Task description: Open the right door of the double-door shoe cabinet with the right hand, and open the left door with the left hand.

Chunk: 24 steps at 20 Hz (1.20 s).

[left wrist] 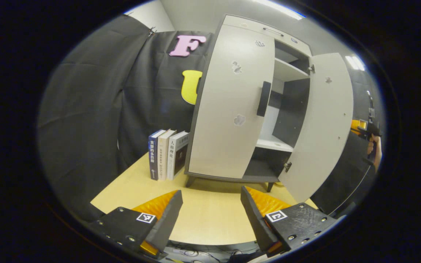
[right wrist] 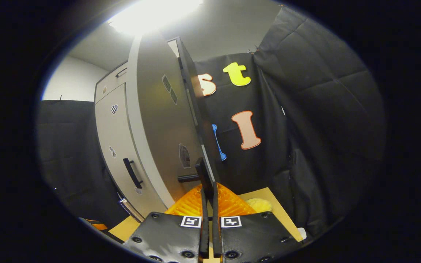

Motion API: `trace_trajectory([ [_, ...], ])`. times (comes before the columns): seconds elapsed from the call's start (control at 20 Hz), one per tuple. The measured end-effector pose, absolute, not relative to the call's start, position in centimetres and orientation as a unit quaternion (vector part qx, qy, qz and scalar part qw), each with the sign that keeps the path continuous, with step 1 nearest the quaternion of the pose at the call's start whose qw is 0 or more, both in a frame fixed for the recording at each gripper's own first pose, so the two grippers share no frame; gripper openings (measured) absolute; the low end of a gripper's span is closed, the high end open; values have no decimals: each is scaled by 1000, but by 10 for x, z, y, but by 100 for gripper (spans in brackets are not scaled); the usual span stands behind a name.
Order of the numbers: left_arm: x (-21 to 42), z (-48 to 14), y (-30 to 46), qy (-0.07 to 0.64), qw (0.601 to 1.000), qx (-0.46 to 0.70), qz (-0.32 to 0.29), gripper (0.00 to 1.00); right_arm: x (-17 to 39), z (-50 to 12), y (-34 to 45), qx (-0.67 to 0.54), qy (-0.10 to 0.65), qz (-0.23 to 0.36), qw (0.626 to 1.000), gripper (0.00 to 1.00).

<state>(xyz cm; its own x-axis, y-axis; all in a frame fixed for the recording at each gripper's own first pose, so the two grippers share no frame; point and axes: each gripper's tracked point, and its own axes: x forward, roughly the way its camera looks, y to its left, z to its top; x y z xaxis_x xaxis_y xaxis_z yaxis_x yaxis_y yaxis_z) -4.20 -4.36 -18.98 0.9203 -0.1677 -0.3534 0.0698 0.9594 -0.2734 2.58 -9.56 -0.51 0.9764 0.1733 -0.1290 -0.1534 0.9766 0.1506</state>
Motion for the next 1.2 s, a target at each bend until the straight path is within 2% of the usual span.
trace_trajectory([
  [0.25, -38, -189, -39, 191, 971, -133, -56, 93, 21, -4, -99, 98, 69, 85, 989, 5],
  [0.65, -12, -184, -27, 186, 975, -104, -64, 93, -7, -6, -110, 71, 72, 80, 992, 6],
  [0.75, 1, -171, -26, 172, 979, -82, -74, 93, -18, -2, -132, 86, 64, 51, 993, 2],
  [0.95, 33, -137, -43, 127, 984, -58, -111, 93, -50, 12, -188, 112, 38, -35, 992, 2],
  [1.05, 58, -120, -60, 98, 986, -44, -126, 93, -68, 14, -213, 110, 32, -73, 991, 2],
  [1.2, 91, -106, -97, 90, 983, -60, -151, 92, -85, 7, -249, 95, 40, -129, 986, 2],
])
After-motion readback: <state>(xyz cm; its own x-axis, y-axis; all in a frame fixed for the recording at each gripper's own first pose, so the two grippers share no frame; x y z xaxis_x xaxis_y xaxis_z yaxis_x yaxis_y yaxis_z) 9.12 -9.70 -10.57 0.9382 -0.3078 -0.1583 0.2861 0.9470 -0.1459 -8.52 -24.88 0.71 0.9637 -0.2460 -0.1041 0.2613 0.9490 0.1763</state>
